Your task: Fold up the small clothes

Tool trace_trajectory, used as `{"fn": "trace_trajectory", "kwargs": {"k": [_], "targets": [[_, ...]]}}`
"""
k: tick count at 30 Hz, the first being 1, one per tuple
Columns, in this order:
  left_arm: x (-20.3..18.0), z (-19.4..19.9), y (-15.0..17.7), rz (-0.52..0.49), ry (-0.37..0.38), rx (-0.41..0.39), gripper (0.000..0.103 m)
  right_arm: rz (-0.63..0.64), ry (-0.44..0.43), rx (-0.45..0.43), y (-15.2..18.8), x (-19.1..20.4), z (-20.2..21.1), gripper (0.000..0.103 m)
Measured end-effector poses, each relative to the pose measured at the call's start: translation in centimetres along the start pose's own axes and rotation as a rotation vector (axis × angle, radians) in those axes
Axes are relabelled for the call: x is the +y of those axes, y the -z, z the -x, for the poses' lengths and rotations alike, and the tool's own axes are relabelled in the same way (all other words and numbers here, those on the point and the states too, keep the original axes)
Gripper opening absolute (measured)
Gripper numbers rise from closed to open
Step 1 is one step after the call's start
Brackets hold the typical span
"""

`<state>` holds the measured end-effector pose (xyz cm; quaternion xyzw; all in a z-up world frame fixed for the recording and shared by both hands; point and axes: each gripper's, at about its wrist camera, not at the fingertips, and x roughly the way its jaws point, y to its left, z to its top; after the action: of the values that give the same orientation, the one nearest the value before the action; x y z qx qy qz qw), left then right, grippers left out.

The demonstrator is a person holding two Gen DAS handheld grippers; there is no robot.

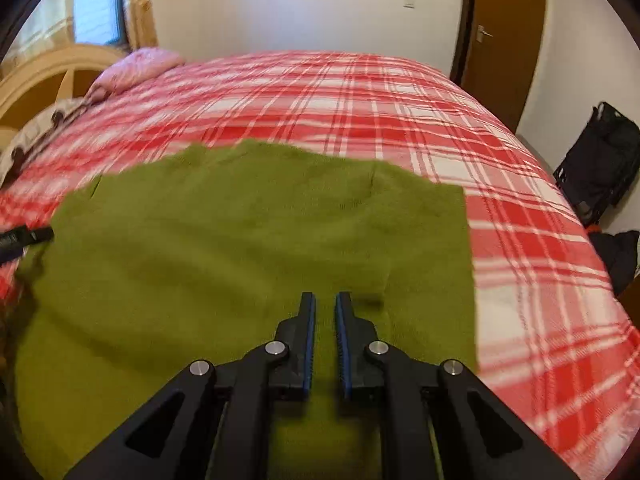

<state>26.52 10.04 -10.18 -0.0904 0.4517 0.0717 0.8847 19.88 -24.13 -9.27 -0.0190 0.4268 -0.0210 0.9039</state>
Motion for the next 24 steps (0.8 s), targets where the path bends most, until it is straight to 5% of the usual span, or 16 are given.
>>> {"fn": "trace_trajectory", "kwargs": {"k": [10, 14, 15, 19, 24], "targets": [[7.3, 10.6, 8.2, -0.160, 0.205, -0.165, 0.103, -0.093, -0.136, -0.094, 10.7, -5.4, 13.6, 0.011], [9.7, 12.8, 11.4, -0.188, 0.299, -0.160, 0.103, -0.187, -0.181, -0.073, 15.4, -7.9, 17.7, 0.011], [10.1, 13.3, 12.4, -0.203, 0.332, -0.145, 0.103, -0.212, -0.197, -0.057, 16.5, -8.4, 18.3, 0.015], [9.7, 14.8, 16.1, -0.287, 0.419, -0.106, 0.103, -0.302, -0.246, -0.003, 21.0, -9.4, 20.4, 0.056], [8.3, 16.3, 20.4, -0.403, 0.452, -0.069, 0.103, -0.257, -0.257, 0.057, 23.8, -8.2, 21.0, 0.056]]}}
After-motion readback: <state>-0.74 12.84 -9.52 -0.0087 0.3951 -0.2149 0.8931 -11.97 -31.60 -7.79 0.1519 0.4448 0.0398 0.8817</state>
